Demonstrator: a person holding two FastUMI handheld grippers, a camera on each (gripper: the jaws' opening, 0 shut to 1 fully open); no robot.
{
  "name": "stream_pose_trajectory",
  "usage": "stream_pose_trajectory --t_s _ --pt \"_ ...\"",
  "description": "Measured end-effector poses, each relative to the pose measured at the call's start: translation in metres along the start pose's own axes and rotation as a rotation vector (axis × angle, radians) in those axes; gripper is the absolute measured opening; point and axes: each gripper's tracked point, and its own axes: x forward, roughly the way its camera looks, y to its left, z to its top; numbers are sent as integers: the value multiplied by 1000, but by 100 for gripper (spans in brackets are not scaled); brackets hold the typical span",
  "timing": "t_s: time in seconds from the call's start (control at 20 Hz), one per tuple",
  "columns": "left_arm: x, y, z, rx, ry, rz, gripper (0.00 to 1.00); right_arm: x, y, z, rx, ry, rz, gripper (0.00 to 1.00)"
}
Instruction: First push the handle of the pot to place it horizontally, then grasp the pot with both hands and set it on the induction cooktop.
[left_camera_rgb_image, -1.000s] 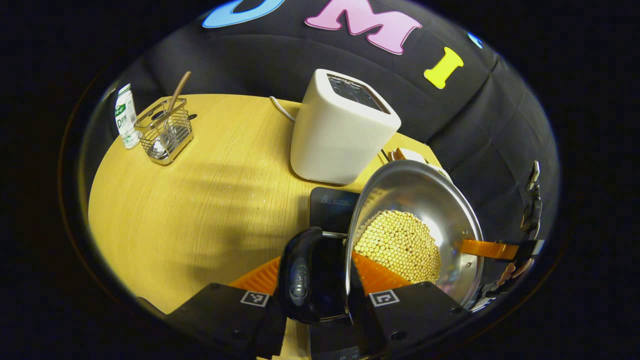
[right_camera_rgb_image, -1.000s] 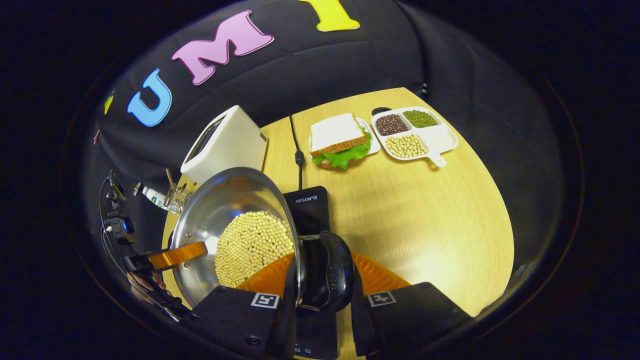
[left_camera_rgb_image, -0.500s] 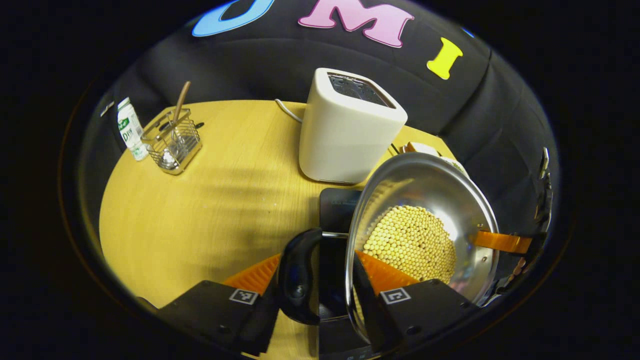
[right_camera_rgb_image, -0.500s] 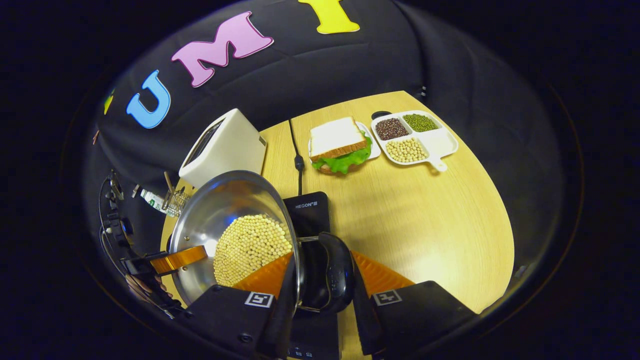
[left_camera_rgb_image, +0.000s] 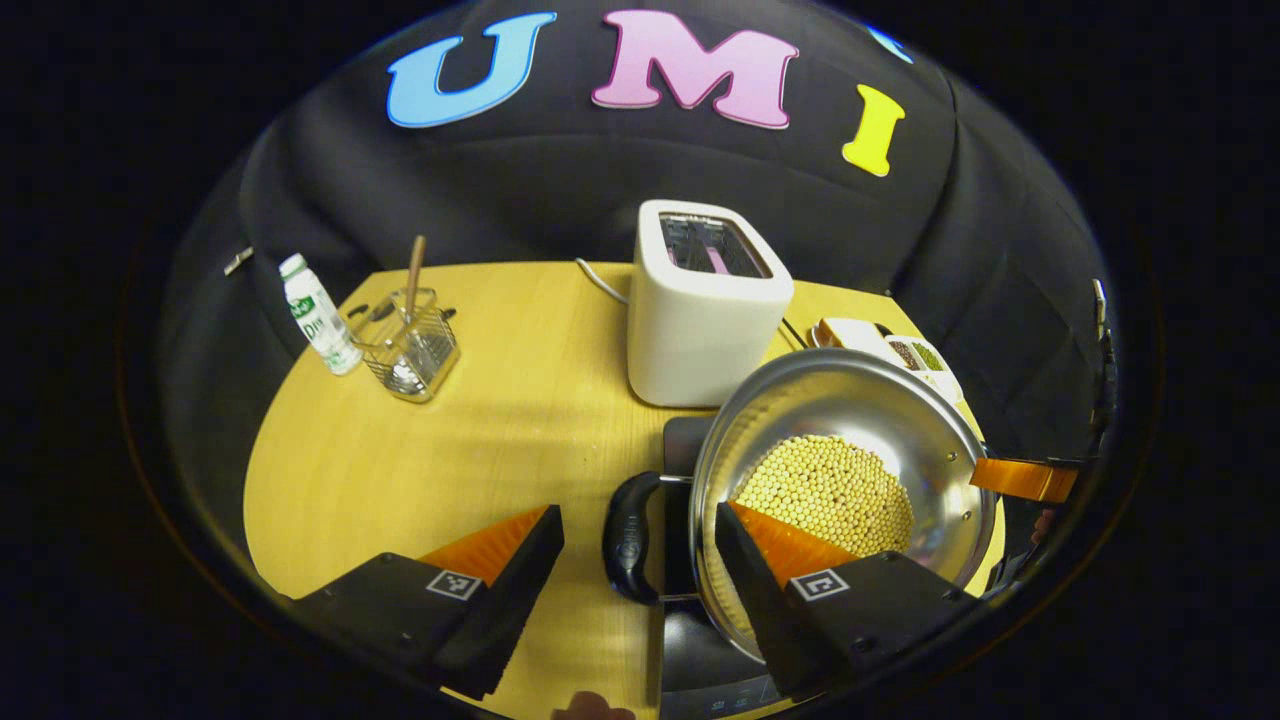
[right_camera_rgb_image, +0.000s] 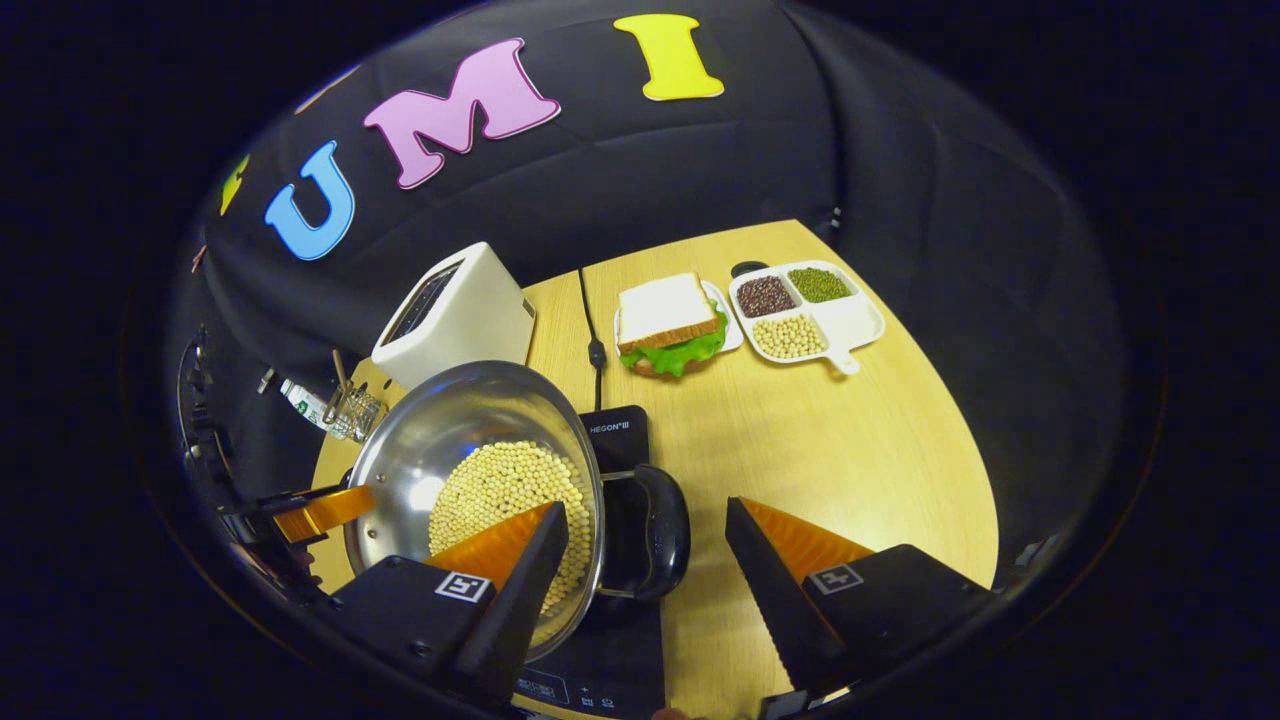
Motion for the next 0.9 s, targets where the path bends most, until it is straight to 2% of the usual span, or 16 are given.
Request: stream_pose_trajectory --t_s 0.1,0.3,0.55,0.75,0.9 --pt "-21 -1 10 -23 -58 -9 96 -18 4 18 -47 -87 -15 99" --pt "-67 16 39 -32 -218 51 96 -64 17 66 -128 -280 -37 99" --pt "-150 34 80 -85 -454 99 96 -138 32 120 -190 -558 -86 99" --pt "-213 54 88 -79 -615 145 95 -196 49 135 -163 -698 -74 98" --pt "-253 62 80 -102 -695 151 95 -228 51 126 -208 -762 -95 98"
